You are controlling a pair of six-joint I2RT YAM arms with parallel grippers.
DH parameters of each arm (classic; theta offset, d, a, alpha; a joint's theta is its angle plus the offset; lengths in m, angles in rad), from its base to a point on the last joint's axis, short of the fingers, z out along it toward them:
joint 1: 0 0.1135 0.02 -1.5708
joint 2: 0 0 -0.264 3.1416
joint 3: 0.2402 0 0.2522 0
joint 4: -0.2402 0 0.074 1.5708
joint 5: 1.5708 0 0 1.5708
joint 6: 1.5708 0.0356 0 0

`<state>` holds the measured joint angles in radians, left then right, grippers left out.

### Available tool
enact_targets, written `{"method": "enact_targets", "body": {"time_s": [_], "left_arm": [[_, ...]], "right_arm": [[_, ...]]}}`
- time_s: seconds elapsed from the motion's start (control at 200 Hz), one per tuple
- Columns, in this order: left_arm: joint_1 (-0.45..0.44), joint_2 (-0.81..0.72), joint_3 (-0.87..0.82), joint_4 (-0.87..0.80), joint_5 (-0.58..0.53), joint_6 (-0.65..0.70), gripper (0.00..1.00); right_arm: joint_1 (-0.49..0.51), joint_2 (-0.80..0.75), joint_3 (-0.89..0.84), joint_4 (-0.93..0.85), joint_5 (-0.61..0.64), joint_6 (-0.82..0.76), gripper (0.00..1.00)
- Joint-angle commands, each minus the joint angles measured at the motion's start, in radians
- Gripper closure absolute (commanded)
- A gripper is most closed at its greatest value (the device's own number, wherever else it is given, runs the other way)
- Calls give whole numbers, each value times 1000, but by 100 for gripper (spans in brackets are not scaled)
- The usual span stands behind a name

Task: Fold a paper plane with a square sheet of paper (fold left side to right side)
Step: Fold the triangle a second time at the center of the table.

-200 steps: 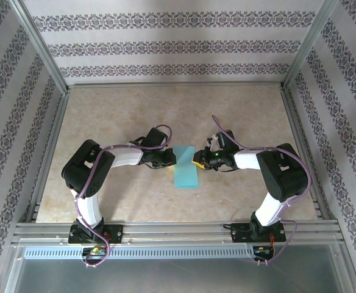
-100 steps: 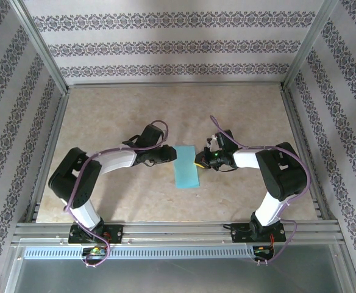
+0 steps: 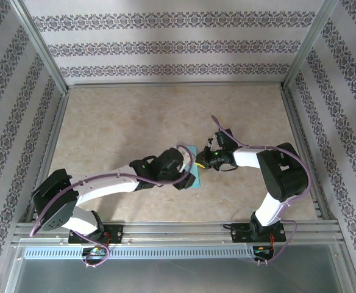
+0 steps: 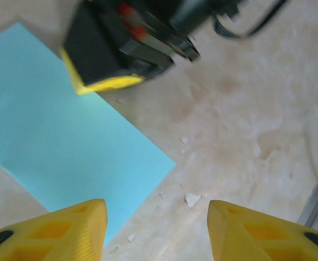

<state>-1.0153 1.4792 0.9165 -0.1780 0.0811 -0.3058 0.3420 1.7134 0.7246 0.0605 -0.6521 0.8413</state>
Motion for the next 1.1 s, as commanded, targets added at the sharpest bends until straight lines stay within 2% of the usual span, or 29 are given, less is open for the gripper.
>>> {"method": "enact_targets", "body": {"time_s": [0.0, 0.225, 0.385, 0.54, 0.625, 0.77, 0.949, 1.009, 1.094], "left_arm": [[-60, 60, 62, -78, -127, 143, 45], [-130, 236, 193, -139, -220, 206, 40], [-143, 338, 270, -199, -313, 230, 37], [-143, 391, 315, -231, -369, 239, 39], [-143, 400, 322, -232, -360, 242, 47], [-143, 379, 304, -208, -332, 229, 72], [-136, 343, 280, -187, -287, 197, 94], [-131, 336, 278, -188, -271, 181, 100], [-119, 326, 273, -187, -249, 162, 100]], "right_arm": [[-6, -21, 22, -36, 10, 44, 100], [-6, -37, 27, -56, 18, 45, 100], [-6, -40, 29, -62, 17, 42, 100], [-6, -41, 32, -64, 19, 40, 100], [-6, -40, 35, -66, 22, 37, 100], [-5, -38, 45, -84, 35, 23, 97], [-6, -44, 80, -143, 61, -23, 91], [-8, -53, 88, -147, 66, -31, 89], [-9, -59, 100, -148, 62, -42, 87]]}}
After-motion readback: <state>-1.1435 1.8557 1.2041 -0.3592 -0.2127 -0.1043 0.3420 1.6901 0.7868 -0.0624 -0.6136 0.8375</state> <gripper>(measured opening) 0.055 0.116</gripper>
